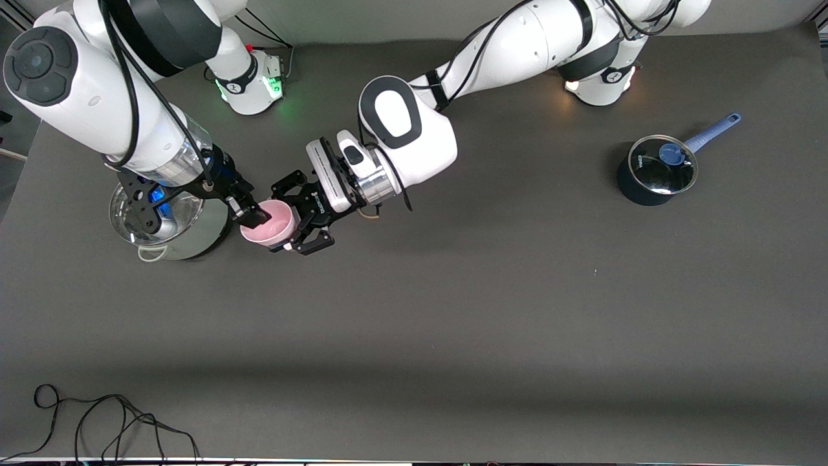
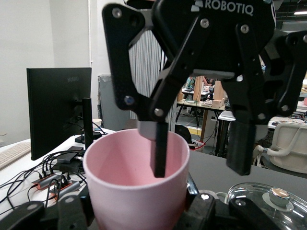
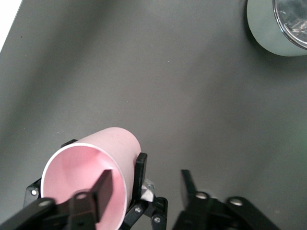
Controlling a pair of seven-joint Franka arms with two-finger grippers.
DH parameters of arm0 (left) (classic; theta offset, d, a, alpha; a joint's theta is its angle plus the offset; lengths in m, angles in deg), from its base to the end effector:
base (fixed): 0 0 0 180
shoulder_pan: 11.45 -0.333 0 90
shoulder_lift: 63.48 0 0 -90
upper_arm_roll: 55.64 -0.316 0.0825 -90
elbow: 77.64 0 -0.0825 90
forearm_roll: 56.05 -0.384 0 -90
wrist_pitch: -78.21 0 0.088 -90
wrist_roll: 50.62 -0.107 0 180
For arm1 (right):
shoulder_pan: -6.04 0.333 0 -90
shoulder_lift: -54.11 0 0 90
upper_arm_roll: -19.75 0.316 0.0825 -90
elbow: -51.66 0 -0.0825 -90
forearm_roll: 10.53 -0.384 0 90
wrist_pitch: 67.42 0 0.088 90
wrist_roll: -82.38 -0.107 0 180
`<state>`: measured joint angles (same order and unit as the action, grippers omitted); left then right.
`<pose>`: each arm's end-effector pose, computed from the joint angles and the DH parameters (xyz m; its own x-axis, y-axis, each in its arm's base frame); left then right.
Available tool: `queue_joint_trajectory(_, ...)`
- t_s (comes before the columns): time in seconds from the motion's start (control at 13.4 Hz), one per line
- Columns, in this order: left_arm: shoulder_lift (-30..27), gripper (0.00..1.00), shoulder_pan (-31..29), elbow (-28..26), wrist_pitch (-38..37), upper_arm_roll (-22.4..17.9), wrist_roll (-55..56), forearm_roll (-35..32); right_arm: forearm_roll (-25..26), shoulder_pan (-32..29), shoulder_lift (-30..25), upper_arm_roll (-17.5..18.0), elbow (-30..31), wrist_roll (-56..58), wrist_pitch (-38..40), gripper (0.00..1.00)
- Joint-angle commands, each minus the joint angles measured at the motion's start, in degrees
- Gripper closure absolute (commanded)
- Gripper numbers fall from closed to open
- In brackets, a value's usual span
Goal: Transfer pink cup from left to right arm
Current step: 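Close the right gripper on the pink cup beside the left gripper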
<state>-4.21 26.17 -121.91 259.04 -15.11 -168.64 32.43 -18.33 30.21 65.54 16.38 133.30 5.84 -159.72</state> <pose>0.5269 -0.6185 0.4164 0.1135 -0.0533 0.9921 -0.8927 -0.4437 0.0783 0.5713 0.2359 0.5810 0.5551 -0.8225 -0.1237 -0.8299 -0.5577 -0.0158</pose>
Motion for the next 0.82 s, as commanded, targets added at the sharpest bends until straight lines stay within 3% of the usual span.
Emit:
queue_joint_trajectory(0.0,-0.3,1.00,1.1,1.2,0.9,-1.0,1.0,0.5,-0.3,0.3,-0.6,-0.1,-0.3,-1.2,-0.6,0.71)
queue_joint_trajectory(0.15,-0.3,1.00,1.1,1.2,0.9,-1.0,1.0,0.5,-0.2,0.3,-0.6,-0.1,-0.4,-1.2,-0.5,0.87)
queue_joint_trajectory(0.22,-0.3,1.00,1.1,1.2,0.9,-1.0,1.0,0.5,-0.2,0.3,-0.6,-0.2,-0.4,-1.2,-0.5,1.00)
queue_joint_trajectory(0.52,-0.6,1.00,1.0,1.2,0.8,-3.0,1.0,-1.3,0.9,0.4,-0.6,-0.1,-0.6,-1.4,-0.5,1.00)
queue_joint_trajectory(0.6,-0.7,0.87,1.0,1.1,0.9,-2.9,1.0,-1.3,0.9,0.4,-0.6,-0.1,-0.6,-1.5,-0.5,1.00)
queue_joint_trajectory(0.67,-0.8,0.09,1.0,1.1,1.0,-2.9,1.2,-1.3,0.9,0.4,-0.6,-0.1,-0.7,-1.5,-0.5,1.00)
queue_joint_trajectory(0.75,-0.9,0.00,1.0,1.0,1.0,-2.7,1.2,-1.2,1.3,0.4,-0.6,-0.1,-0.7,-1.4,-0.5,1.00)
